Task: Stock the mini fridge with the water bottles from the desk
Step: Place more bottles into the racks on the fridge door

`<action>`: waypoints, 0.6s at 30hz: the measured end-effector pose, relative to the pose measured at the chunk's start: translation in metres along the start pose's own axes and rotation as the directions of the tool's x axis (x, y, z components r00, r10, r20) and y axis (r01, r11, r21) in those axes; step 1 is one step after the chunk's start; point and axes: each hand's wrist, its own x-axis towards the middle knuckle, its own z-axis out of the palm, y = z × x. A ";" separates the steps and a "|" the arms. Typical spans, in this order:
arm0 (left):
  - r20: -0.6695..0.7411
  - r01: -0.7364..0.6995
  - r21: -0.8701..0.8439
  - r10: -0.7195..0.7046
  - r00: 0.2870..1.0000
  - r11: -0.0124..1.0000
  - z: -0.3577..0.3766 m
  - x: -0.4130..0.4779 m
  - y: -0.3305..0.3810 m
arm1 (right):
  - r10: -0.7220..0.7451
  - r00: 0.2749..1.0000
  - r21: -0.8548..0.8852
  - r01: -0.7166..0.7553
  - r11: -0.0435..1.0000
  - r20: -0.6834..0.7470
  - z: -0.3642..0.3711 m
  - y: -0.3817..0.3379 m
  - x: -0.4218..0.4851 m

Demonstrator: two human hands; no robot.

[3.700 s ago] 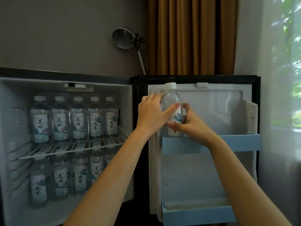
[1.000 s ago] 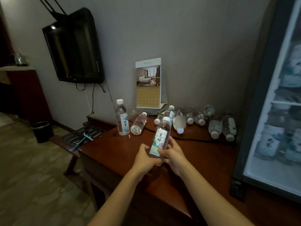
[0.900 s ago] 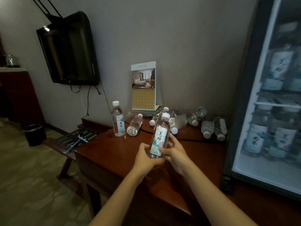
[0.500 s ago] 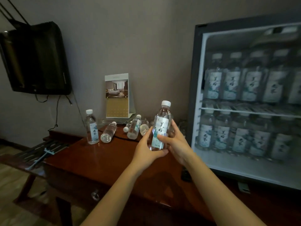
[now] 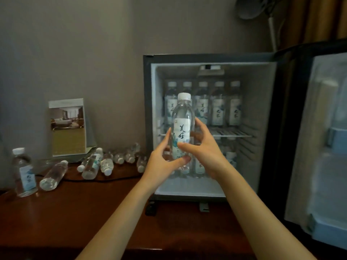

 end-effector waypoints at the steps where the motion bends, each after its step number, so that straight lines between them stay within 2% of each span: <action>1: 0.018 -0.028 0.002 0.027 0.999 1.000 0.010 0.004 0.008 | -0.022 0.999 -0.009 0.022 1.000 -0.025 -0.011 -0.008 -0.004; 5: 0.054 -0.147 -0.031 0.149 0.987 0.989 0.053 0.015 0.043 | -0.112 0.988 -0.054 0.107 0.993 -0.102 -0.052 -0.044 -0.022; 8: 0.073 -0.234 -0.098 0.242 0.968 0.967 0.091 0.018 0.075 | -0.209 0.967 -0.162 0.185 0.969 -0.148 -0.083 -0.076 -0.041; 11: 0.099 -0.303 -0.229 0.332 0.938 0.925 0.130 0.017 0.108 | -0.304 0.932 -0.280 0.244 0.929 -0.197 -0.115 -0.109 -0.064; 14: 0.151 -0.330 -0.362 0.405 0.902 0.872 0.174 0.017 0.133 | -0.346 0.897 -0.328 0.251 0.911 -0.274 -0.148 -0.137 -0.091; 18: 0.189 -0.397 -0.404 0.500 0.845 0.824 0.237 0.021 0.162 | -0.422 0.818 -0.397 0.264 0.879 -0.391 -0.191 -0.164 -0.119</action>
